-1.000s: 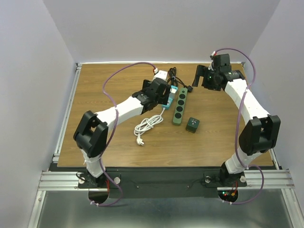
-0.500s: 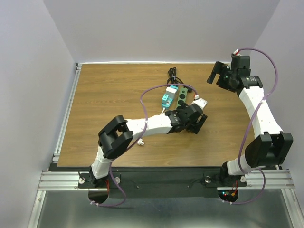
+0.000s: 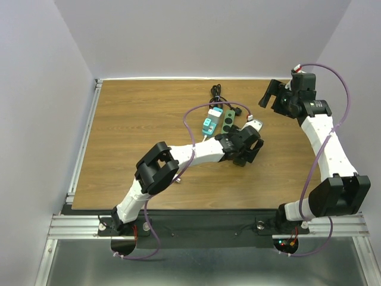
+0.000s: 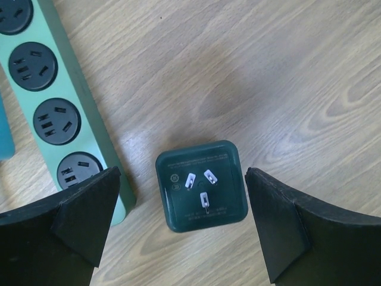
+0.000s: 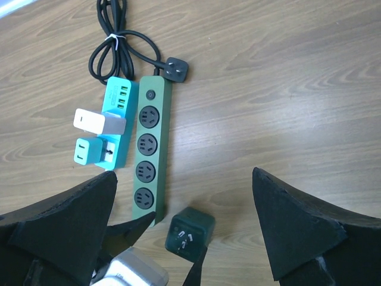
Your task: Insert the plug
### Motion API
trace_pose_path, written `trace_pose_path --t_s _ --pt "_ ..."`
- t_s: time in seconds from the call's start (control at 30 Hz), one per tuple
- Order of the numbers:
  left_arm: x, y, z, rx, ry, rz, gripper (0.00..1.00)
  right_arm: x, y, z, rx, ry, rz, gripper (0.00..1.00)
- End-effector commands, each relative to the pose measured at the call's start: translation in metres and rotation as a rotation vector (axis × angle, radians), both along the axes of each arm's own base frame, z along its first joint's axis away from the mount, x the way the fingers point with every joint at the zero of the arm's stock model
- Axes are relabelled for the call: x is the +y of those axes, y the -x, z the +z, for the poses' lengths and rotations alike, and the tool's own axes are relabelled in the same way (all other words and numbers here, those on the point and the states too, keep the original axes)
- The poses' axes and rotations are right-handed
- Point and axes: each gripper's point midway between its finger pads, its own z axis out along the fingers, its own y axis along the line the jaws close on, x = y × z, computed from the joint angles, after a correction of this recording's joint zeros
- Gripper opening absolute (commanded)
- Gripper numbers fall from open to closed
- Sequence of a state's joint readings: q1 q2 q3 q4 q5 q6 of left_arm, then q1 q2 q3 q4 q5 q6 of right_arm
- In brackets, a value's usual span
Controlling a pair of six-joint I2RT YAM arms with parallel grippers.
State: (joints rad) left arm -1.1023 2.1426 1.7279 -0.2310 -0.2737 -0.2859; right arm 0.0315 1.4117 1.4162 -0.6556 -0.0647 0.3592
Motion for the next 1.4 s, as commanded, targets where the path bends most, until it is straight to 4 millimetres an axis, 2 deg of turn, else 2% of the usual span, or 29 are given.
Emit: trace_pose_path --t_s 0.0,0.2,0.27,0.3,0.4,0.43,0.53,0.67,0.73,0.77,0.8,0.83,0.87,0.93,0.97,1.03,1.07,1.1,1.13,1.2,1.37 --pt "-0.007 -0.004 0.012 -0.008 0.025 0.015 0.98 -0.001 -0.001 0.027 -0.094 -0.003 0.002 1.0" --pt "-0.007 -0.005 -0.005 0.026 0.009 0.008 0.95 -0.005 0.001 0.034 -0.114 0.007 -0.019 1.0" --pt "-0.005 -0.007 -0.01 0.044 0.013 0.008 0.75 -0.007 0.002 0.036 -0.124 0.017 -0.029 1.0" --pt "-0.004 -0.009 -0.013 0.061 0.023 0.004 0.52 -0.009 0.004 0.038 -0.129 0.022 -0.033 1.0" --pt "-0.001 -0.008 -0.02 0.116 0.047 -0.011 0.13 -0.013 0.006 0.041 -0.139 0.045 -0.042 1.0" --pt "0.002 -0.014 -0.019 0.127 0.061 -0.005 0.0 -0.018 0.007 0.04 -0.141 0.066 -0.062 1.0" --pt "0.007 -0.013 -0.014 0.194 0.123 -0.019 0.0 -0.026 0.009 0.048 -0.168 0.113 -0.076 1.0" --pt "0.028 -0.031 0.034 0.285 0.314 0.012 0.0 -0.019 0.017 0.07 -0.286 0.129 -0.01 1.0" --pt "0.037 -0.041 0.055 0.301 0.405 0.032 0.0 -0.011 0.02 0.08 -0.345 0.117 0.04 1.0" --pt "0.042 -0.045 0.065 0.321 0.451 0.056 0.0 -0.002 0.02 0.092 -0.401 0.105 0.093 1.0" --pt "0.055 -0.052 0.081 0.329 0.498 0.067 0.0 0.004 0.025 0.099 -0.436 0.102 0.13 1.0" --pt "0.059 -0.053 0.09 0.334 0.526 0.075 0.0 0.011 0.026 0.103 -0.459 0.099 0.175 1.0" --pt "0.062 -0.05 0.111 0.351 0.58 0.075 0.0 0.024 0.03 0.111 -0.501 0.09 0.263 1.0" --pt "0.069 -0.054 0.129 0.365 0.653 0.077 0.0 0.044 0.035 0.11 -0.535 0.073 0.399 1.0" --pt "0.07 -0.048 0.15 0.402 0.722 0.071 0.0 0.05 0.038 0.108 -0.539 0.061 0.442 1.0" --pt "0.073 -0.049 0.17 0.409 0.804 0.06 0.0 0.062 0.043 0.099 -0.533 0.03 0.519 1.0" --pt "0.074 -0.044 0.186 0.434 0.87 0.045 0.0 0.075 0.051 0.103 -0.56 0.001 0.598 1.0" --pt "0.076 -0.039 0.188 0.472 0.887 0.053 0.0 0.079 0.055 0.103 -0.567 -0.015 0.629 0.99" --pt "0.078 -0.041 0.203 0.458 0.941 0.035 0.0 0.084 0.058 0.104 -0.576 -0.03 0.659 0.99" --pt "0.08 -0.034 0.222 0.499 1.03 0.019 0.0 0.093 0.07 0.108 -0.608 -0.054 0.716 0.99" --pt "0.086 -0.014 0.261 0.622 1.248 -0.08 0.0 0.106 0.092 0.115 -0.685 -0.101 0.807 0.99"
